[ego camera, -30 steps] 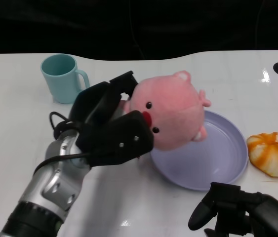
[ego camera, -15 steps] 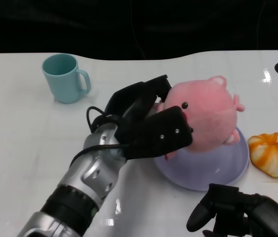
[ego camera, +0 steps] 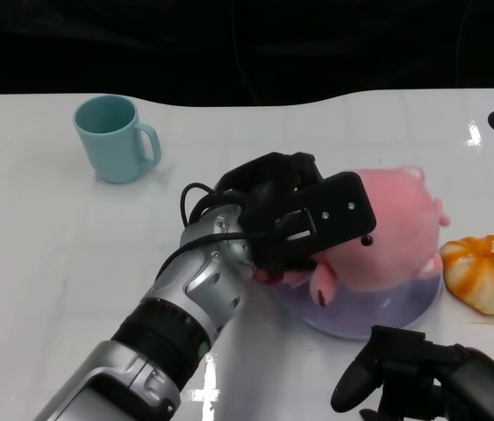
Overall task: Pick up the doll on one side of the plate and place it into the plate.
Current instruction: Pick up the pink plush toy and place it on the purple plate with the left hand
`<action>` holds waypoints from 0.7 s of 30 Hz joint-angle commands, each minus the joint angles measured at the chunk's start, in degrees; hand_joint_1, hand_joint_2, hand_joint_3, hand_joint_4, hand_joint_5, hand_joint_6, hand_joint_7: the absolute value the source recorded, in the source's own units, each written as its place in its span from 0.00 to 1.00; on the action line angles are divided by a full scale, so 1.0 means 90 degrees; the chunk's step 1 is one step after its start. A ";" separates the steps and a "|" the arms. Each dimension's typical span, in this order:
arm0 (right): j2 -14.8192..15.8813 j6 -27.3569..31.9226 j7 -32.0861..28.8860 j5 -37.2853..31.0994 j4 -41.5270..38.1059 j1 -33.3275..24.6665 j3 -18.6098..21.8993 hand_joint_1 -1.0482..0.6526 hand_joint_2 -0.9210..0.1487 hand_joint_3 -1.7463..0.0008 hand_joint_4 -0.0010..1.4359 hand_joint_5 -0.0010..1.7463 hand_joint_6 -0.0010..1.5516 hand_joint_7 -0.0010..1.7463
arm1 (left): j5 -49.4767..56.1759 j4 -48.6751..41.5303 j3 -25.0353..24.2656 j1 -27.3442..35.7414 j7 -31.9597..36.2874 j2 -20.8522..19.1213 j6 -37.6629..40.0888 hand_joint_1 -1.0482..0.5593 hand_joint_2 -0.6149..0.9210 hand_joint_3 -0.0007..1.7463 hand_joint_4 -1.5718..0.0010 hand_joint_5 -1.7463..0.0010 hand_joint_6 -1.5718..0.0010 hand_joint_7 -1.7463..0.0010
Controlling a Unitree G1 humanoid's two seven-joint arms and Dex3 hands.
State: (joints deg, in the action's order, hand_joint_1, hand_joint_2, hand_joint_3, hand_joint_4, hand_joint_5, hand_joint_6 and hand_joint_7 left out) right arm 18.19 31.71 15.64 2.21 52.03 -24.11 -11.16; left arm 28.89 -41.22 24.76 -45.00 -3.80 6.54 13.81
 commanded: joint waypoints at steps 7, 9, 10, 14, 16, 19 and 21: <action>0.0055 0.0019 0.0003 0.0059 0.0085 -0.0046 0.0075 0.52 0.24 0.47 0.43 0.94 0.36 0.74 | 0.0257 0.0443 0.0554 -0.0072 -0.1033 -0.0548 -0.0140 0.10 1.00 0.24 0.99 0.90 0.92 0.99; 0.0060 0.0020 0.0004 0.0056 0.0086 -0.0047 0.0079 0.52 0.24 0.47 0.43 0.94 0.36 0.74 | 0.0356 0.0532 0.0638 -0.0031 -0.0997 -0.0597 -0.0161 0.05 1.00 0.28 1.00 0.97 0.97 1.00; 0.0063 0.0013 0.0005 0.0053 0.0082 -0.0044 0.0079 0.52 0.24 0.47 0.43 0.94 0.36 0.74 | 0.0382 0.0574 0.0650 -0.0008 -0.0975 -0.0610 -0.0165 0.03 1.00 0.30 1.00 0.99 0.99 1.00; 0.0063 -0.0003 0.0008 0.0052 0.0065 -0.0038 0.0083 0.53 0.24 0.47 0.44 0.94 0.36 0.74 | 0.0423 0.0773 0.0642 0.0086 -0.0906 -0.0685 -0.0260 0.01 1.00 0.32 1.00 1.00 1.00 1.00; 0.0069 0.0008 0.0015 0.0064 0.0070 -0.0041 0.0104 0.53 0.24 0.47 0.44 0.94 0.36 0.74 | 0.0420 0.0890 0.0612 0.0136 -0.0907 -0.0722 -0.0295 0.01 1.00 0.32 1.00 1.00 1.00 1.00; 0.0063 0.0020 0.0027 0.0105 0.0067 -0.0041 0.0167 0.53 0.23 0.47 0.43 0.94 0.36 0.73 | 0.0336 0.1106 0.0498 0.0271 -0.0868 -0.0762 -0.0352 0.01 1.00 0.32 1.00 1.00 1.00 1.00; 0.0069 0.0016 0.0029 0.0106 0.0070 -0.0039 0.0191 0.53 0.23 0.47 0.42 0.94 0.35 0.73 | 0.0286 0.1293 0.0426 0.0389 -0.0863 -0.0799 -0.0392 0.02 1.00 0.31 1.00 1.00 1.00 1.00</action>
State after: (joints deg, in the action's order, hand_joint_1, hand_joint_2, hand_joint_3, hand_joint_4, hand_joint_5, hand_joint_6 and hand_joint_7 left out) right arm 18.23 31.80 15.73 2.55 52.31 -24.25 -10.40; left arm 31.76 -30.98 29.35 -42.41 -12.28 0.24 10.77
